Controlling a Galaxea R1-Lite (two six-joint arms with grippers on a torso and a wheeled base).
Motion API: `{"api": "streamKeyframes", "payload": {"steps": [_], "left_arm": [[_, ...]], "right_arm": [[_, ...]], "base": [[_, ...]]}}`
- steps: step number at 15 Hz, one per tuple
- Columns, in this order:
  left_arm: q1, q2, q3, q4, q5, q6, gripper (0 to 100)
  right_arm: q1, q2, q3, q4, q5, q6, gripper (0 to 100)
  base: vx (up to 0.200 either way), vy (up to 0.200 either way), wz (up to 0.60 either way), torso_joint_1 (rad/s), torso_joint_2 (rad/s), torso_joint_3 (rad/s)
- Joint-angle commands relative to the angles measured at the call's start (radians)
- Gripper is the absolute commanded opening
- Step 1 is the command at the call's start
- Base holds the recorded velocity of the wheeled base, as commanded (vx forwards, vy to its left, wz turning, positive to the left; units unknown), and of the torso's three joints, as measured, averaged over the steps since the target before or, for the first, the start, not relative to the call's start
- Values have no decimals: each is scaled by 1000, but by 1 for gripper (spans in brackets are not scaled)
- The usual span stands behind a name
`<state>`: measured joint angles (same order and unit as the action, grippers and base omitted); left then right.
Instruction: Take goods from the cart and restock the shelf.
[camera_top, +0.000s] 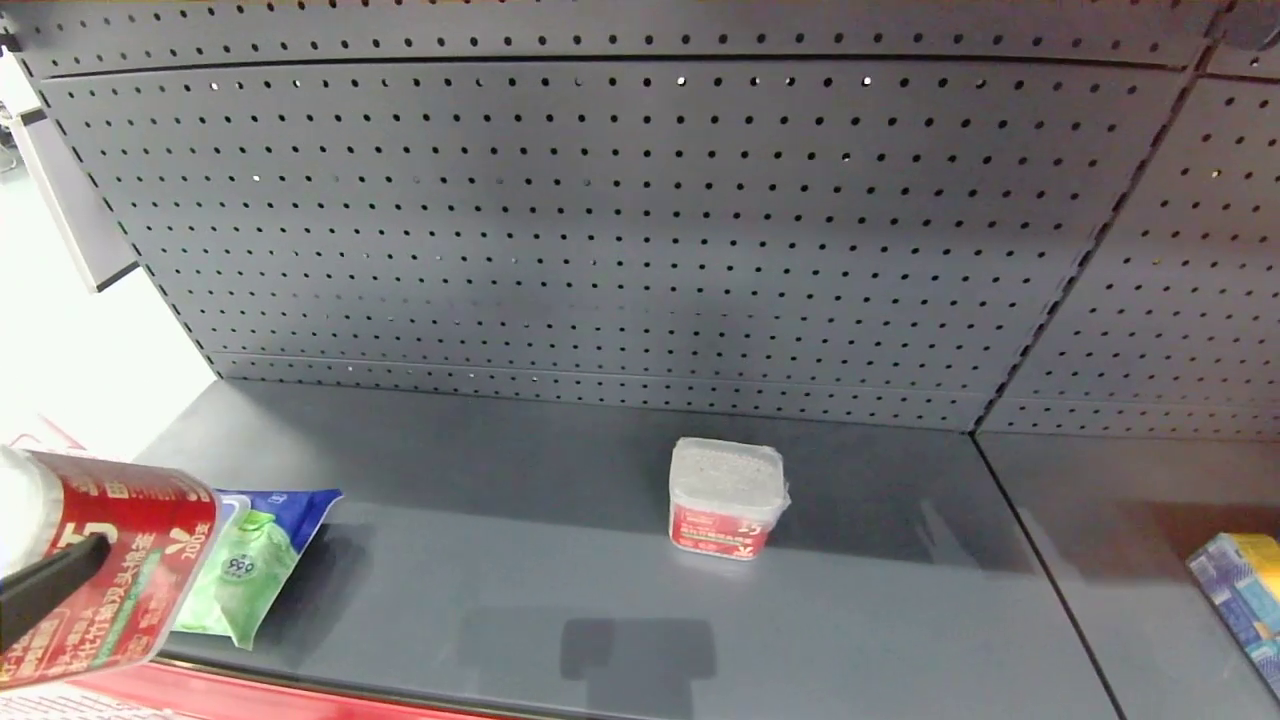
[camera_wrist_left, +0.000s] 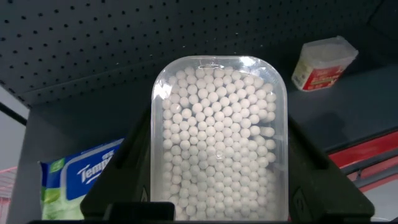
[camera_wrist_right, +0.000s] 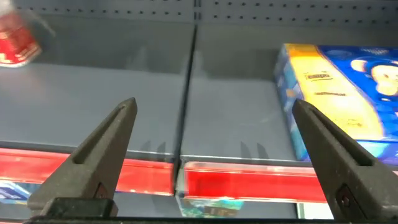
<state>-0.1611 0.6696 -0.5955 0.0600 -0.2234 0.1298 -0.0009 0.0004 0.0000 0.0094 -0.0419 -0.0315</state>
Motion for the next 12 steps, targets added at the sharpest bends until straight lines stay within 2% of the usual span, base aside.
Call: {"api": "streamKeyframes", "payload": {"steps": [1, 11, 12], "left_arm": [[-2, -1, -1, 0, 1, 1, 0], [-2, -2, -1, 0, 1, 8, 0], [-2, -2, -1, 0, 1, 8, 0]], "right_arm": [[-1, 1, 0, 0, 0, -1, 100], [-1, 1, 0, 0, 0, 1, 100], [-1, 1, 0, 0, 0, -1, 100]], "base": [[0, 0, 0, 0, 0, 0], [0, 0, 0, 0, 0, 0], [0, 0, -600, 2, -2, -2]]}}
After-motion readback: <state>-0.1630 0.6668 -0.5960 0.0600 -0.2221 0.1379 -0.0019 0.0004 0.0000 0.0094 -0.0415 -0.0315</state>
